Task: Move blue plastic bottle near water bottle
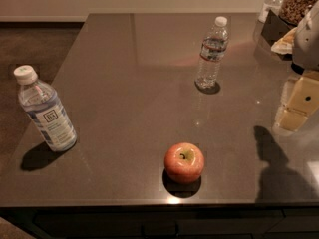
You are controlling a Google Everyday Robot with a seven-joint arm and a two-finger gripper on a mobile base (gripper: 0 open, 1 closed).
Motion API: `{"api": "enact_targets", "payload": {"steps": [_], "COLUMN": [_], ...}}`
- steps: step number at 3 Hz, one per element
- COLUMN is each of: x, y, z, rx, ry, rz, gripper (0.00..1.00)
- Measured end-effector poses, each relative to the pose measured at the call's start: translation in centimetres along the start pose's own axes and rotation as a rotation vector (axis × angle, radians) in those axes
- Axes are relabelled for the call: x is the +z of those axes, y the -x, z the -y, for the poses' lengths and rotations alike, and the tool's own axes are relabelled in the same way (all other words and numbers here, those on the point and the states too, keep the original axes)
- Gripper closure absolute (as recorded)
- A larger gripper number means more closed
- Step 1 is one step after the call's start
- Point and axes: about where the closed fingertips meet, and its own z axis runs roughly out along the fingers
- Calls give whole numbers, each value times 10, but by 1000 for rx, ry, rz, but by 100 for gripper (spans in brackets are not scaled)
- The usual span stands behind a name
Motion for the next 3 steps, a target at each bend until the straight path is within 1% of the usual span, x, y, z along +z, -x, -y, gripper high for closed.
{"api": "enact_targets", "payload": {"steps": [2,3], "x": [-2,0], "y": [3,33], "z": [1,12], "rx": [-3,-14], "ry": [5,19], "rz": [2,85], "gripper": [0,0]}}
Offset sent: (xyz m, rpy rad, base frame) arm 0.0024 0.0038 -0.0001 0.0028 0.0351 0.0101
